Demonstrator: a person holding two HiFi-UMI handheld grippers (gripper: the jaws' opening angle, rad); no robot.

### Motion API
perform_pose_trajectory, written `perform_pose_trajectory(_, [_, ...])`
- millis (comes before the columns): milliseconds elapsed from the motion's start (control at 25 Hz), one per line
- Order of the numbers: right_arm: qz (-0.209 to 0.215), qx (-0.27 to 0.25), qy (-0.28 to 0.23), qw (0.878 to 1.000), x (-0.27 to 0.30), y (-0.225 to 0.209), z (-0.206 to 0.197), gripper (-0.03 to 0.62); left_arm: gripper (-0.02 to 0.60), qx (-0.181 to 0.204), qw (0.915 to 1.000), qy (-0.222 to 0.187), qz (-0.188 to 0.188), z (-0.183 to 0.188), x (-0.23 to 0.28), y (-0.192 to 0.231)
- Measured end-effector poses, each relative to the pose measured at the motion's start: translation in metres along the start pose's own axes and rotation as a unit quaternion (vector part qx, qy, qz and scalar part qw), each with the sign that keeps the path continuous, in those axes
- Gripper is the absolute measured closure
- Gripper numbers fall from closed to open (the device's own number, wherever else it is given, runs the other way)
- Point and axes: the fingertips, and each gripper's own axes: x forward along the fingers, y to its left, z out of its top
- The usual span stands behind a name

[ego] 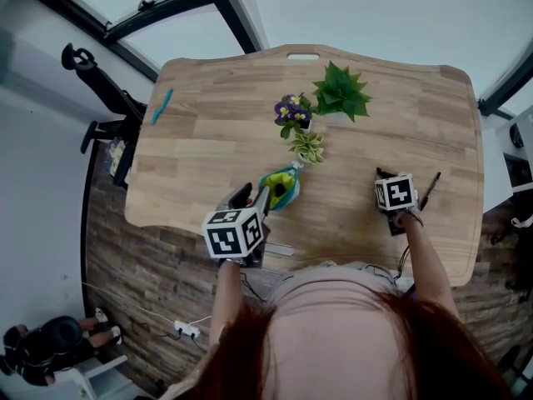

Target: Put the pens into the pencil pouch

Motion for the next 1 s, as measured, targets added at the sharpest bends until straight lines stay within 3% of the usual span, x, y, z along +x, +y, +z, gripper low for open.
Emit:
perform_pose_trajectory(280, [0.003, 0.015, -0.029, 0.999, -0.015, -0.001, 0.009, 0.542, 0.462, 0.004, 0.9995, 0.024, -0.021, -0.007, 0.014, -0.006])
perform_pose_trajectory(400, [0.010, 0.032, -0.045, 0.998, -0.025, 0.002, 0.014, 0.542, 0.543, -0.005, 0.9996, 0.020, -0.018, -0.008, 0.017, -0.007])
perform_pose_trajectory(480, [0.015, 0.043, -0.059, 0.997, -0.032, 0.004, 0.018, 0.542, 0.566, -0.013, 0.9994, 0.022, -0.024, -0.009, 0.019, -0.011])
perform_pose_trajectory(760, [0.034, 0.080, -0.111, 0.990, -0.063, 0.012, 0.033, 0.542, 0.571, -0.079, 0.9927, -0.003, -0.091, 0.006, 0.020, -0.043])
perform_pose_trajectory(1000, [0.048, 0.127, -0.158, 0.978, -0.092, 0.009, 0.046, 0.542, 0.571, -0.089, 0.9866, -0.008, -0.136, 0.017, 0.024, -0.071])
